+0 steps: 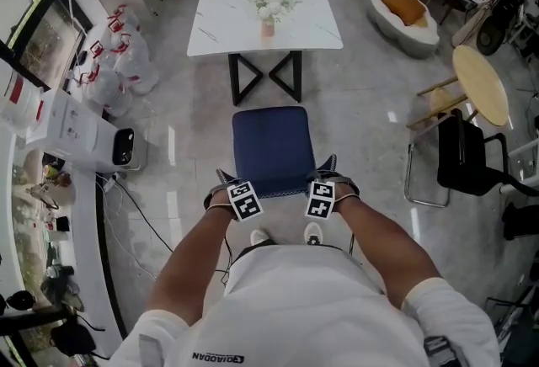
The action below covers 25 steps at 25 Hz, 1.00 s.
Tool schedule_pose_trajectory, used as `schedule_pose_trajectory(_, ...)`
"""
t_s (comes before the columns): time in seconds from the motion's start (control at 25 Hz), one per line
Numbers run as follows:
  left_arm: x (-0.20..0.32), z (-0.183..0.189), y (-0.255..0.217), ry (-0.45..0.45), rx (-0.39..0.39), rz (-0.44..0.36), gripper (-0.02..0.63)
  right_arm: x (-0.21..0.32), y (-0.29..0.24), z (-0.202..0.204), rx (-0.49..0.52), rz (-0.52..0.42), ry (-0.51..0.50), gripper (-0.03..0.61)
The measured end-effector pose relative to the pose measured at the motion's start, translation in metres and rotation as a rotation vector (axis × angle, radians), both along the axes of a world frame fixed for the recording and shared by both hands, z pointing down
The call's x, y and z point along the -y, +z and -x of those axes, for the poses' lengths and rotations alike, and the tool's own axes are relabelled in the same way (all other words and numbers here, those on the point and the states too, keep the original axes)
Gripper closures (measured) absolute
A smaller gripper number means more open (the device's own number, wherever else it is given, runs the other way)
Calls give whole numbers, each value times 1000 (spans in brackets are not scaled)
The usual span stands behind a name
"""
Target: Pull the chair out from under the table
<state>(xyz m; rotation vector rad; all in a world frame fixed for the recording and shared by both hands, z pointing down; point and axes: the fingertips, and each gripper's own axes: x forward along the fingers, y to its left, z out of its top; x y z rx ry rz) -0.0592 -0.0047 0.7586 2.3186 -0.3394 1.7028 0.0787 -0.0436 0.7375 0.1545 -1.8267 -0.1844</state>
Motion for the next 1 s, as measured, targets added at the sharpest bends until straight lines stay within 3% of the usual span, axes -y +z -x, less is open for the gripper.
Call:
schedule_pose_trajectory(0.08,0,0,-6,-23,-17,9,428,0,-6,1,18,8,9,420)
schedule_pose_trajectory(0.28,-8,5,-37,-24,-52,4,430,-8,-36,2,60,13,-7,416)
schedule_pose_trajectory(0.44,-4,7,-83,-76,-141,-80,439,-14,-88,7,195,10,66,413)
schedule_pose_trajectory(0.56,3,5,-123,-186,-261,-161,443,-13,-132,12,368,20,201,414)
schedule_pose_trajectory(0.76,22,-6,-197,-411,-548,-292,469,0,-188,16,709,99,484,420)
schedule_pose_trajectory(1.0,42,-5,-265,-601,-813,-391,508,11,-252,20,977,129,603,462)
